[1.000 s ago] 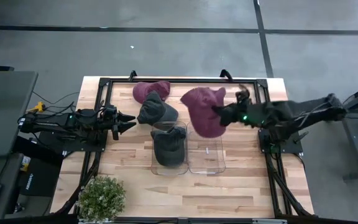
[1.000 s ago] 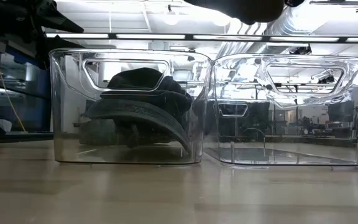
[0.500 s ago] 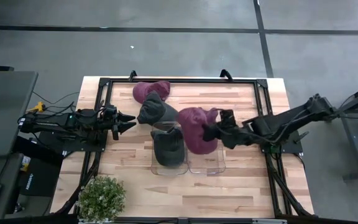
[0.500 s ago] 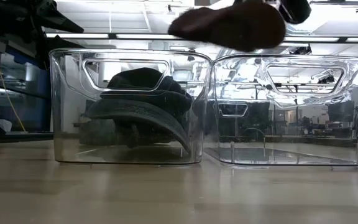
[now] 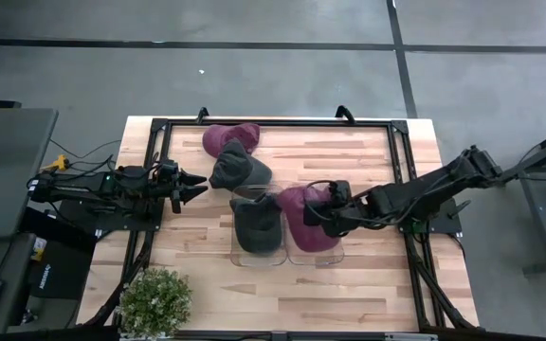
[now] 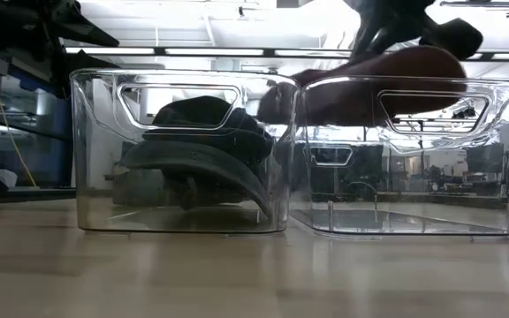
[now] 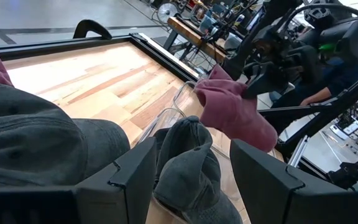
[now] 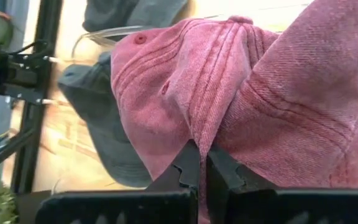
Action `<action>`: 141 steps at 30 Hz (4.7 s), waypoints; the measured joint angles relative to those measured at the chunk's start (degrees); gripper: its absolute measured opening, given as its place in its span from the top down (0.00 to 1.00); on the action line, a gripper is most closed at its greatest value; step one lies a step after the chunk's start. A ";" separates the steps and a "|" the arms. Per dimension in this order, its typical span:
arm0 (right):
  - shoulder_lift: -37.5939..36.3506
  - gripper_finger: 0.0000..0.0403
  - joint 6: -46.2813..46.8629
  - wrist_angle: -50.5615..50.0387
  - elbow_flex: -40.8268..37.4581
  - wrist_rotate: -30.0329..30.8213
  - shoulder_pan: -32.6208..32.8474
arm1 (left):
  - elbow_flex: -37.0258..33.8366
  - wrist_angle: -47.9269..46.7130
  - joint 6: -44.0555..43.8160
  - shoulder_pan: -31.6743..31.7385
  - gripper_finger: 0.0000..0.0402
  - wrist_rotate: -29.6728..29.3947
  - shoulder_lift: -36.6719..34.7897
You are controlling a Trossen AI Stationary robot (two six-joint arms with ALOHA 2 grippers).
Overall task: Pick & Place hat
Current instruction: Put the right red cap into the right transparent bin, then put the black cap into the left transparent bin
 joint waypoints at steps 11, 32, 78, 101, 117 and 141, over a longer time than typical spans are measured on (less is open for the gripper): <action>-0.34 1.00 4.98 -7.65 0.00 -3.58 -0.02 | 0.00 0.00 0.00 0.00 0.51 0.01 0.00; 7.53 1.00 6.41 -3.80 0.00 -8.95 -2.05 | 0.00 0.00 -0.02 0.00 0.51 0.00 -0.02; 12.33 1.00 6.44 0.51 -3.88 -19.34 -4.46 | 0.00 0.00 -0.02 0.00 0.51 0.00 0.00; 8.97 0.80 0.37 3.09 -7.13 -18.78 -4.44 | 0.00 -0.02 -0.02 0.02 0.51 0.02 -0.02; 3.13 0.43 -6.26 3.14 -7.08 -18.45 -4.46 | 0.00 0.00 -0.01 0.00 0.51 0.02 -0.01; -19.01 0.44 -39.65 3.18 -7.08 -9.27 -12.13 | 0.00 0.00 -0.02 0.00 0.51 0.00 0.00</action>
